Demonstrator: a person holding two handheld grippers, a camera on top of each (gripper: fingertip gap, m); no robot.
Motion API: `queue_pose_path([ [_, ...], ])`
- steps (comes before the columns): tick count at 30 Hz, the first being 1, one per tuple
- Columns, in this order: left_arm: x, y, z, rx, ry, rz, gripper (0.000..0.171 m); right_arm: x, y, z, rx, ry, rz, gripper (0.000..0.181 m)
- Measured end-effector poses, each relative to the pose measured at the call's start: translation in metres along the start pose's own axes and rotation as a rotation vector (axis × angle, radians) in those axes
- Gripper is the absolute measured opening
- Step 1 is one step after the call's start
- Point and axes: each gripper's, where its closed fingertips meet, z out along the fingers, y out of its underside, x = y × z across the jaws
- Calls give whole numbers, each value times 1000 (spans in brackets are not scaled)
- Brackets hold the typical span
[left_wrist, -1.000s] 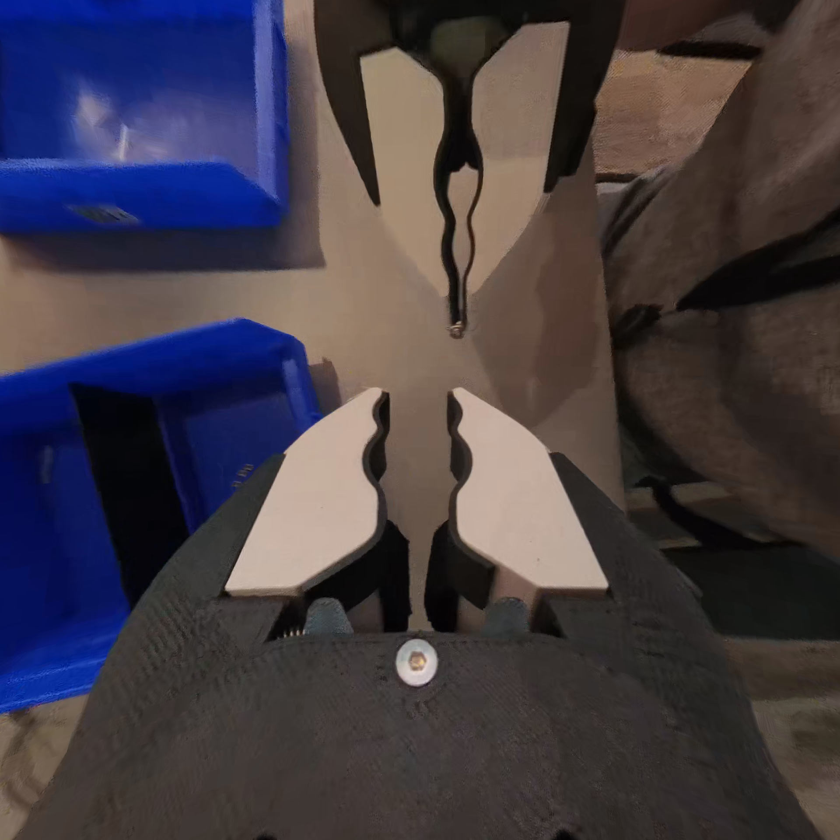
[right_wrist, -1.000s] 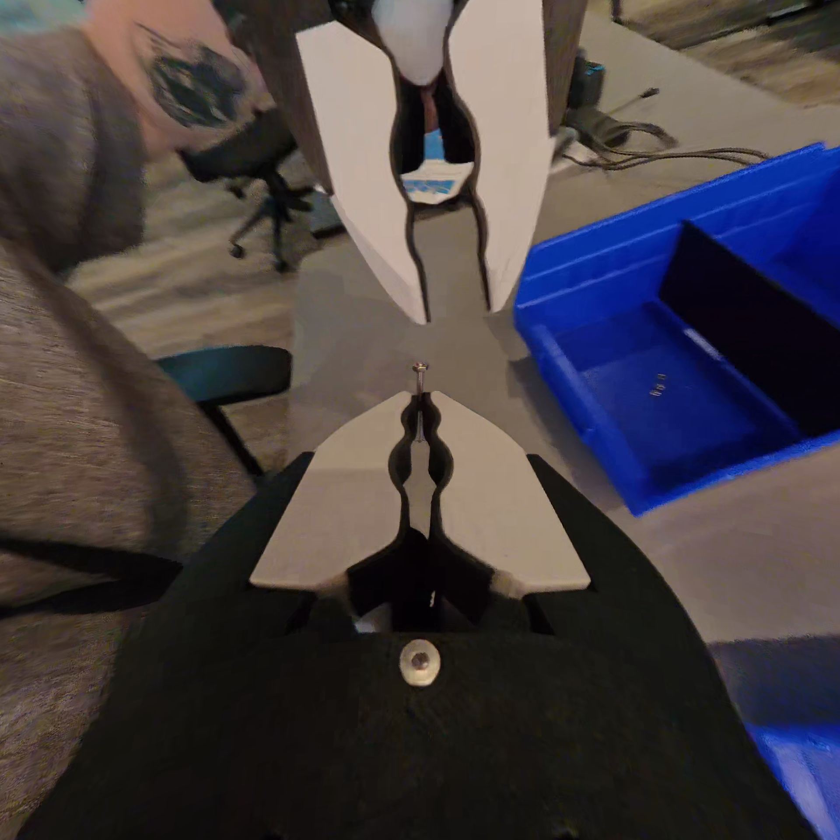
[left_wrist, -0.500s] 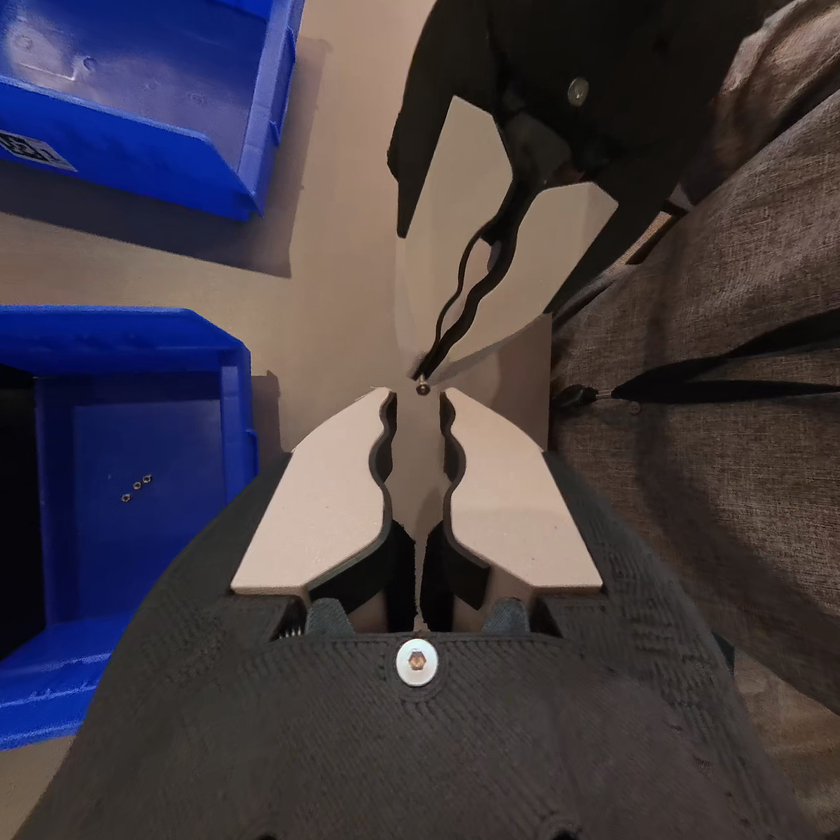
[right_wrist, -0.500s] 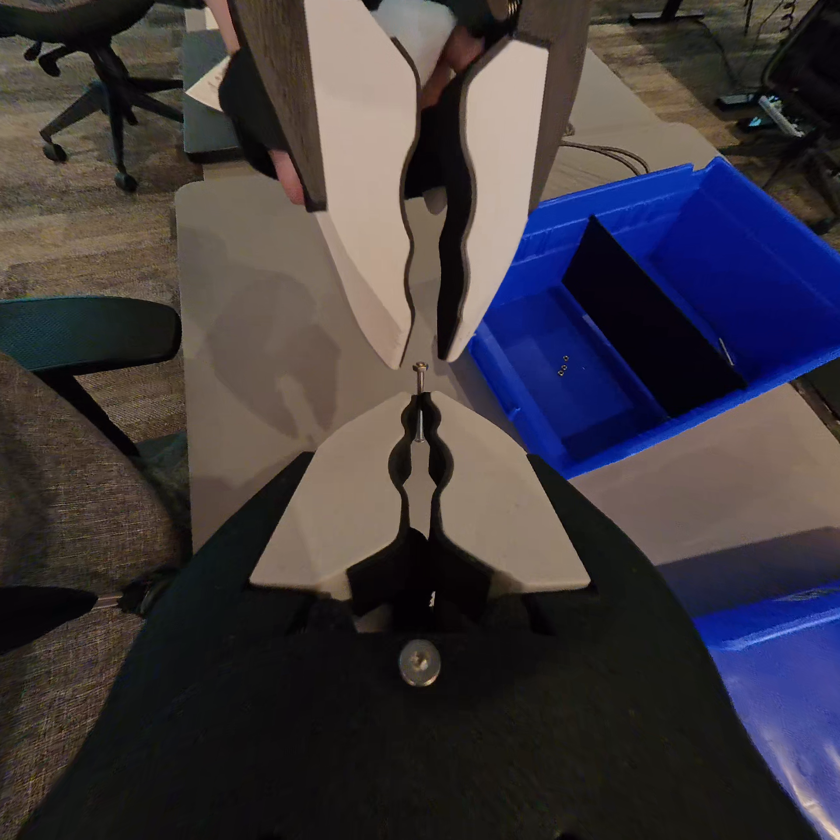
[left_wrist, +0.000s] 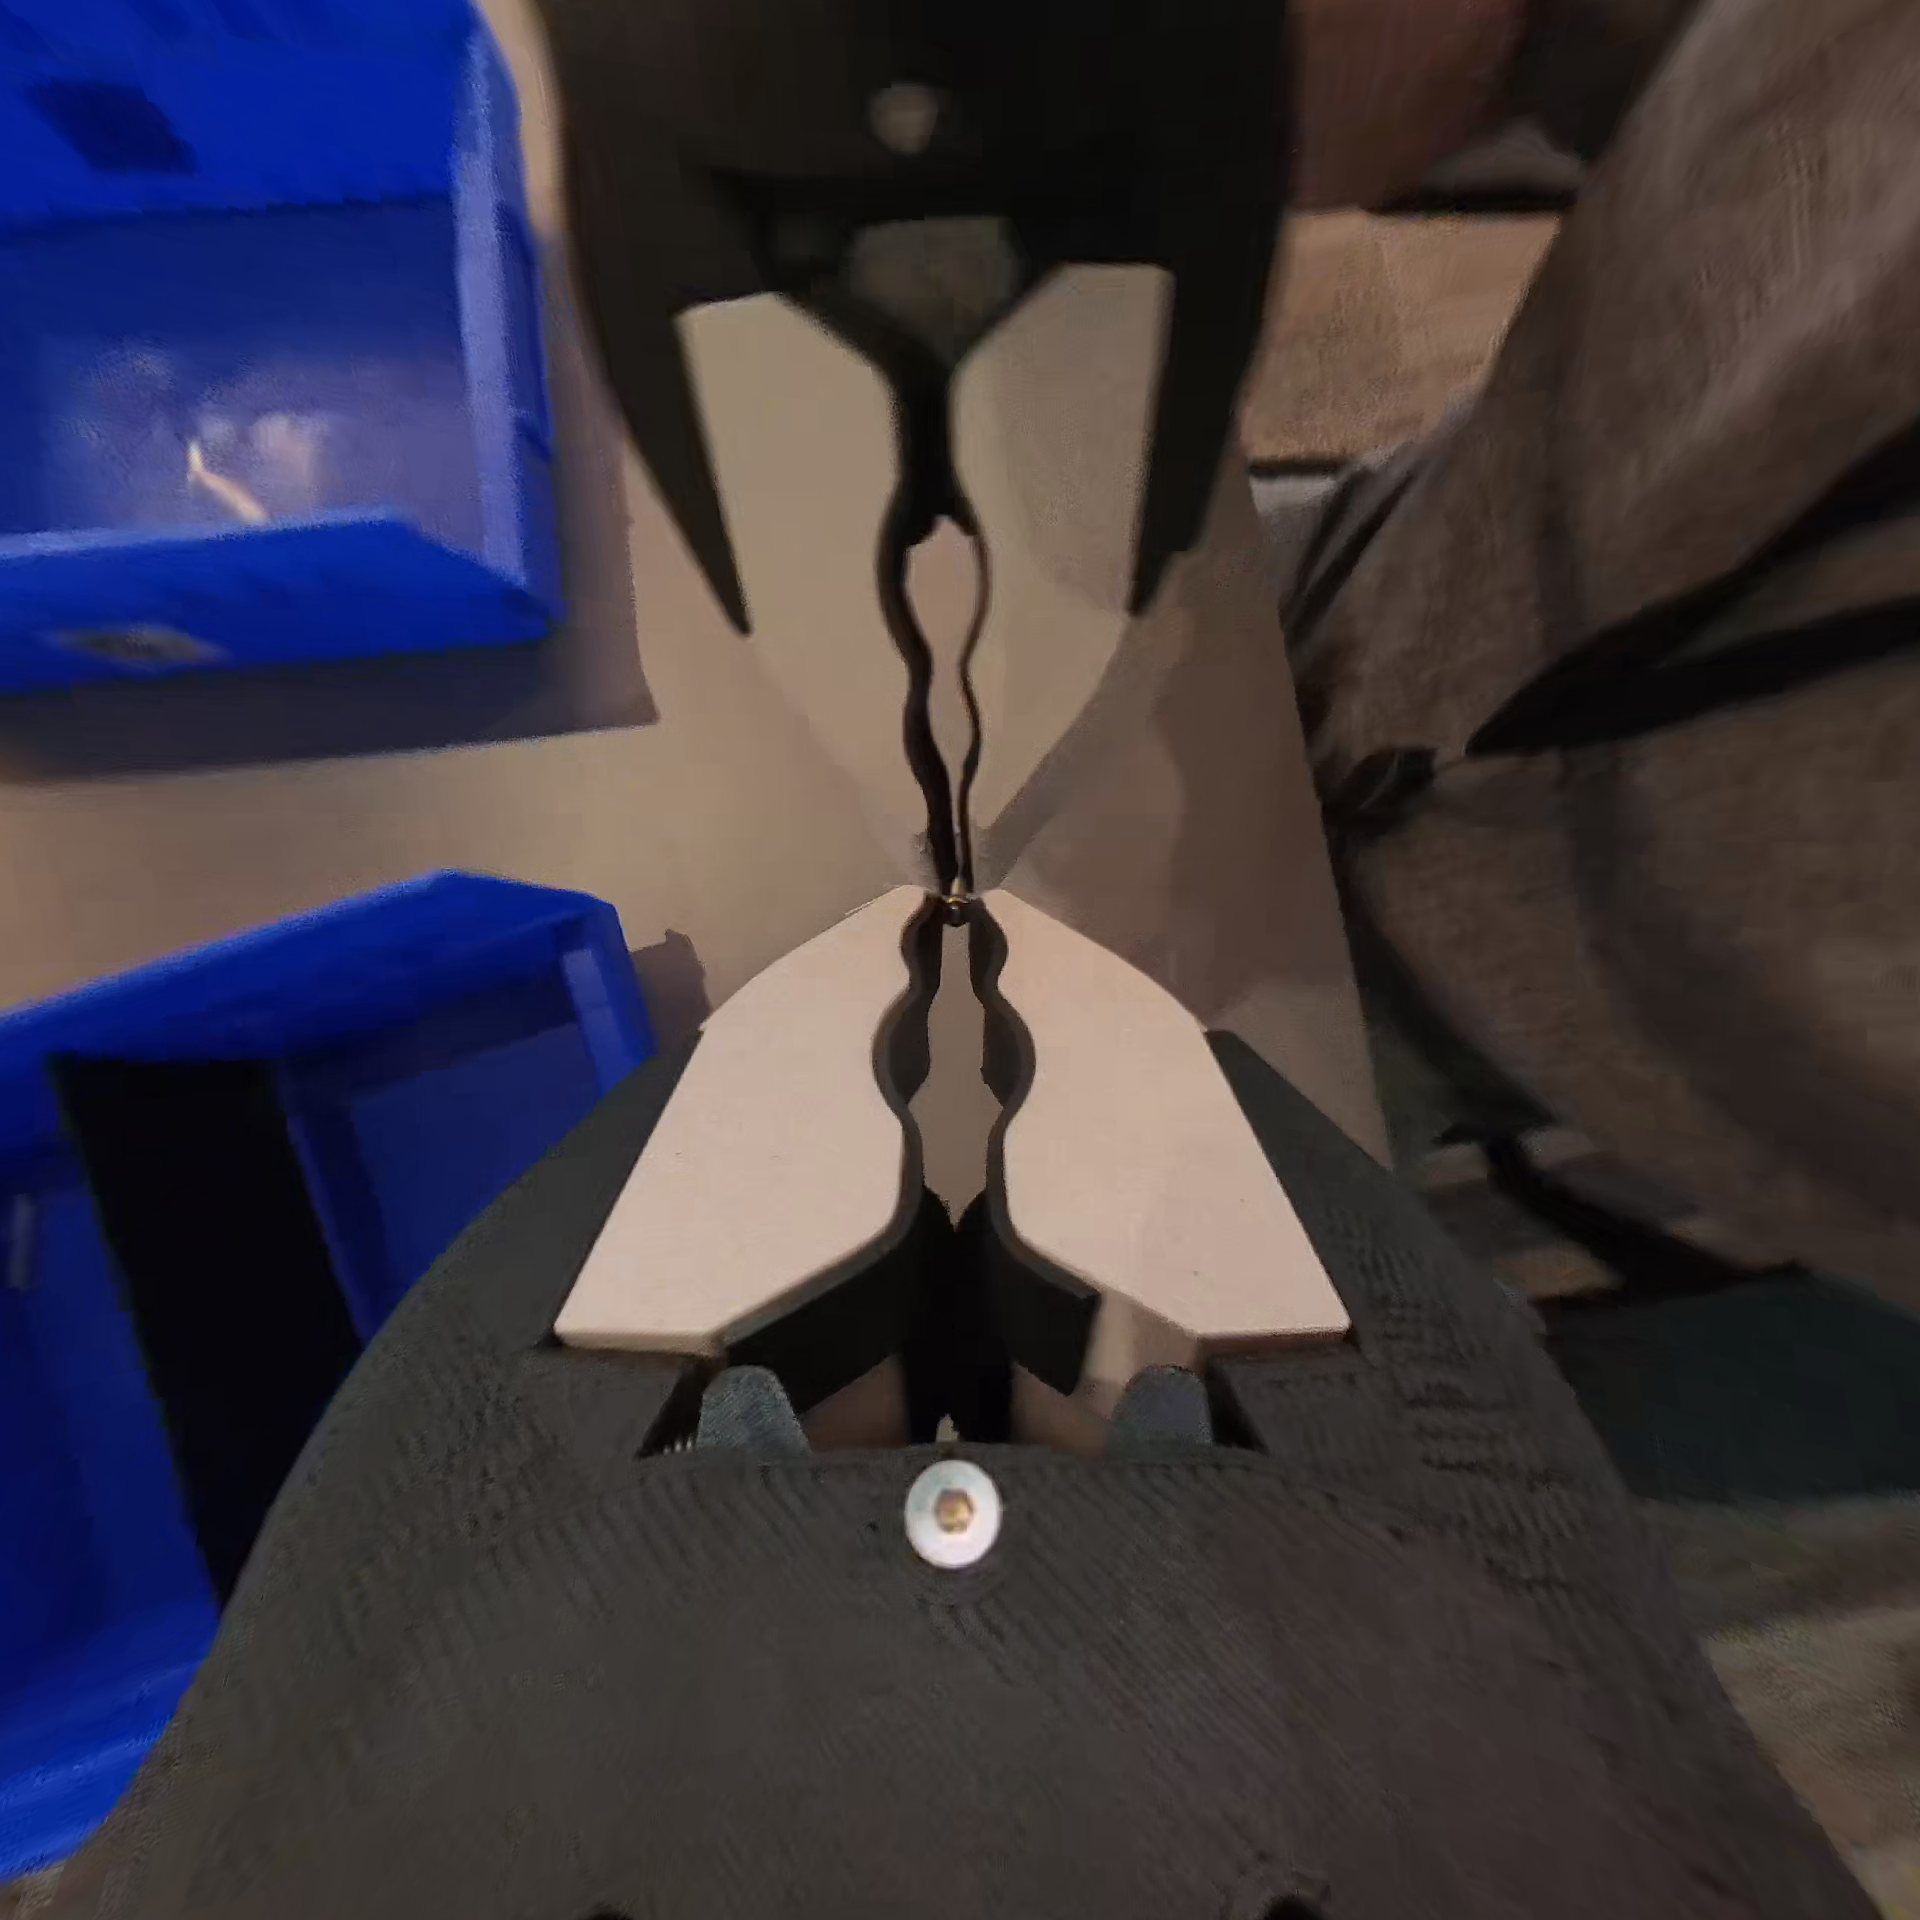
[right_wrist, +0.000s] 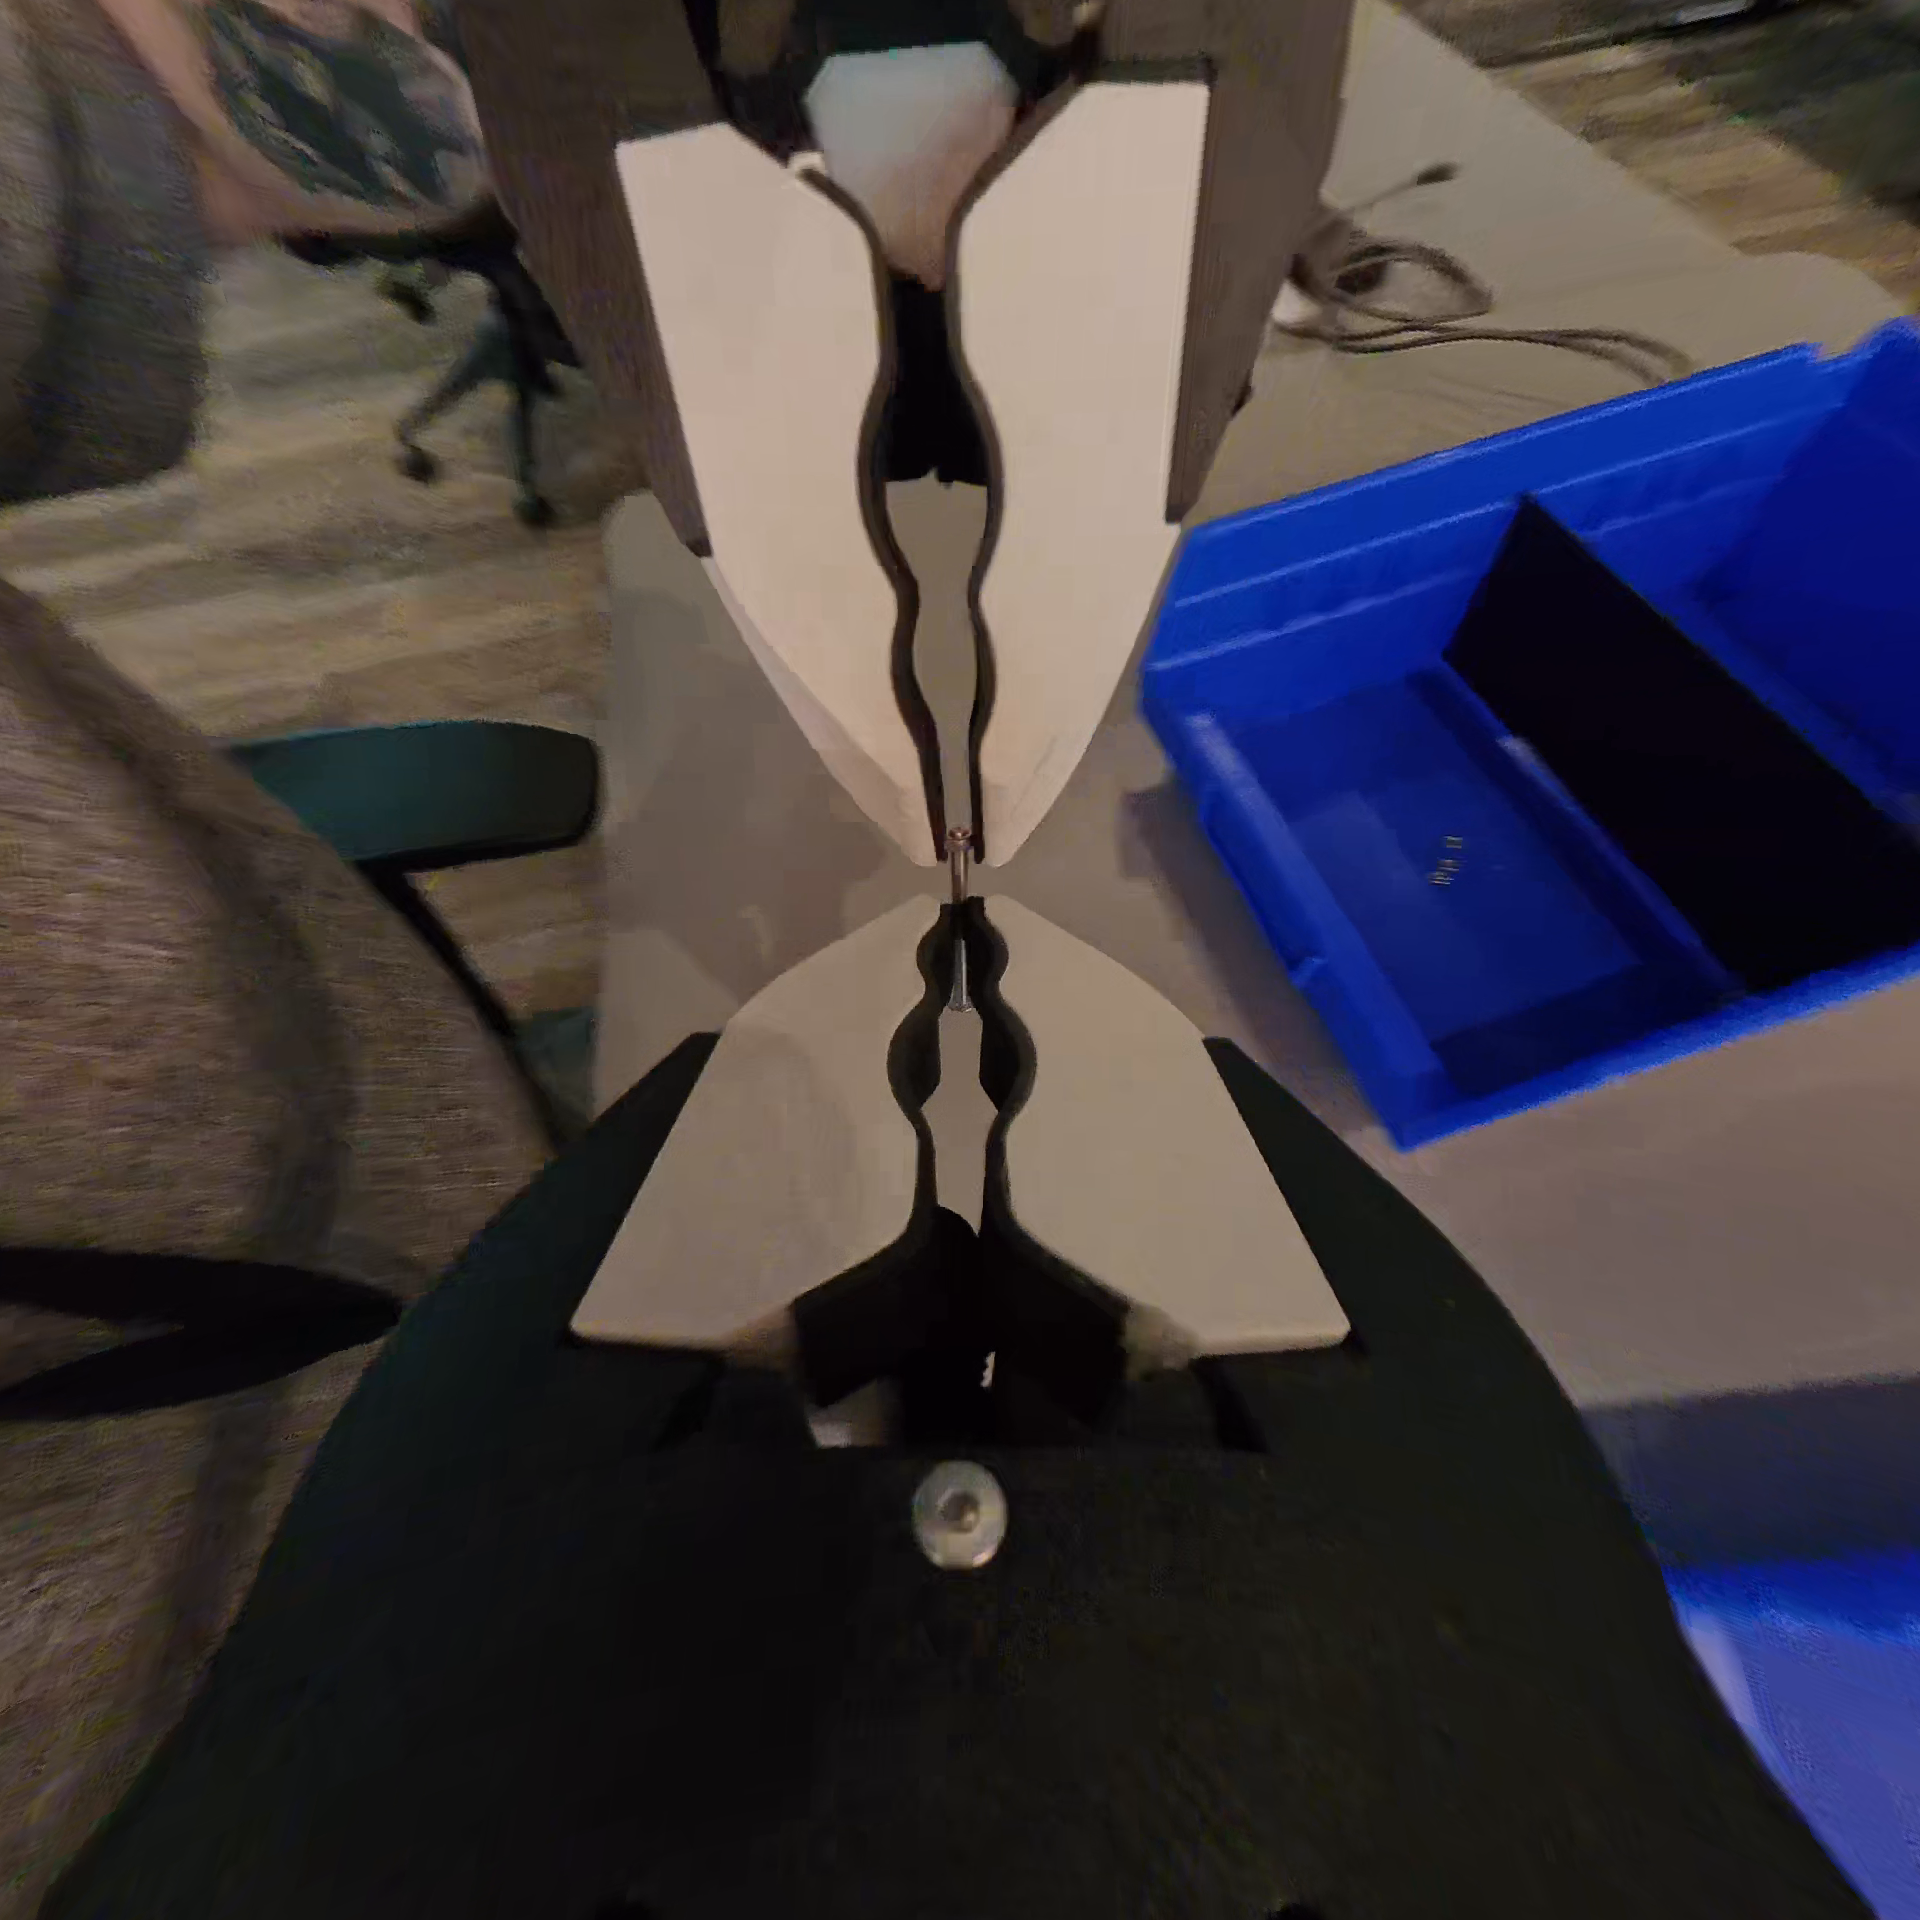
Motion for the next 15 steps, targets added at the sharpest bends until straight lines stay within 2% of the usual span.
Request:
queue_pose_path([
  [2, 14, -2, -1, 0, 41, 225, 5, -16, 0, 0, 28, -169, 69, 2],
  [4, 27, -7, -4, 60, 89, 405, 5, -32, -4, -2, 74, -350, 143, 2],
  [8, 36, -19, -11, 160, 151, 479, 5, -48, -14, -13, 175, -609, 283, 1],
  [12, 34, -19, -9, 162, 150, 429, 6, -48, -13, -13, 195, -642, 316, 1],
  [15, 24, -21, -12, 169, 111, 340, 28, -40, -14, -14, 199, -577, 298, 1],
])
